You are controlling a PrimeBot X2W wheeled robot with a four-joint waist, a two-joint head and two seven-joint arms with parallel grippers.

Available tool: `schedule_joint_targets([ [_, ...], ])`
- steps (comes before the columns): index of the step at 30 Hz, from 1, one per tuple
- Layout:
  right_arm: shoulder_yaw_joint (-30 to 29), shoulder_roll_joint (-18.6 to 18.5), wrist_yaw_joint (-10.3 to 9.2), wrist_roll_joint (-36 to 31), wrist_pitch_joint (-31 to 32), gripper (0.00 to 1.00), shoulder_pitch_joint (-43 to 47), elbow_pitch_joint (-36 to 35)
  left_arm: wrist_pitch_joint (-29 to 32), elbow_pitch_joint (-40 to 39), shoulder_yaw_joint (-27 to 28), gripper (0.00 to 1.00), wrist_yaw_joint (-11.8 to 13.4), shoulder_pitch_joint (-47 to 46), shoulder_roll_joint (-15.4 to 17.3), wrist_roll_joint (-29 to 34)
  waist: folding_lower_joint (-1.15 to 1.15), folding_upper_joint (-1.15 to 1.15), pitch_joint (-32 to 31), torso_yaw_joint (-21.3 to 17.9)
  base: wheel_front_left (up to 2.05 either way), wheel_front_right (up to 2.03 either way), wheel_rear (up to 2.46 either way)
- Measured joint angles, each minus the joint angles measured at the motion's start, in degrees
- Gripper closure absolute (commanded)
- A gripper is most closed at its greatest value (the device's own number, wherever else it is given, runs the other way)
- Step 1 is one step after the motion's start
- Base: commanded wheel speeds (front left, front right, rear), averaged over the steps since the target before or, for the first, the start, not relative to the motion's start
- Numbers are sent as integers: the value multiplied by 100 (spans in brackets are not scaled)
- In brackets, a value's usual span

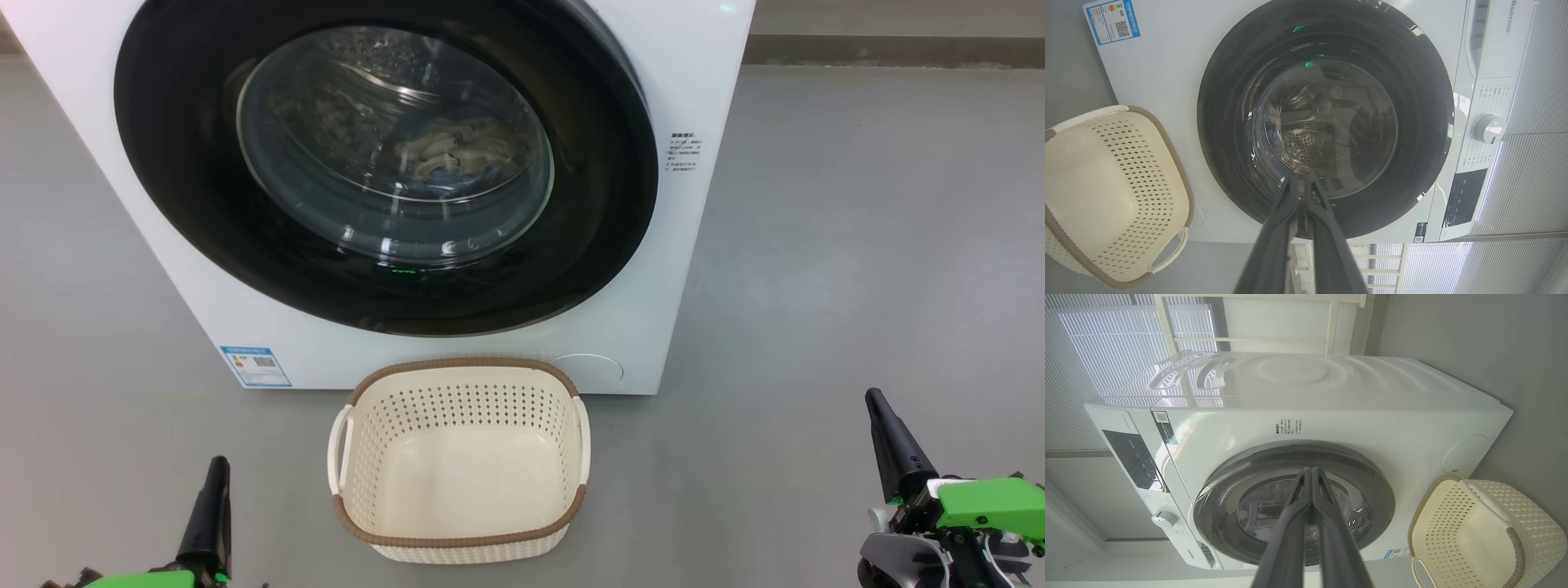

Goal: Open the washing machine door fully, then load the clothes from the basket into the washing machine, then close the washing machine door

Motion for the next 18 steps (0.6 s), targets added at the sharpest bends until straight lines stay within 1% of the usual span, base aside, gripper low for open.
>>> schedule_joint_targets([
  [18,-2,2,0,0,0,100,0,0,0,0,-1,100,0,0,0,0,0,0,0,0,0,0,0],
])
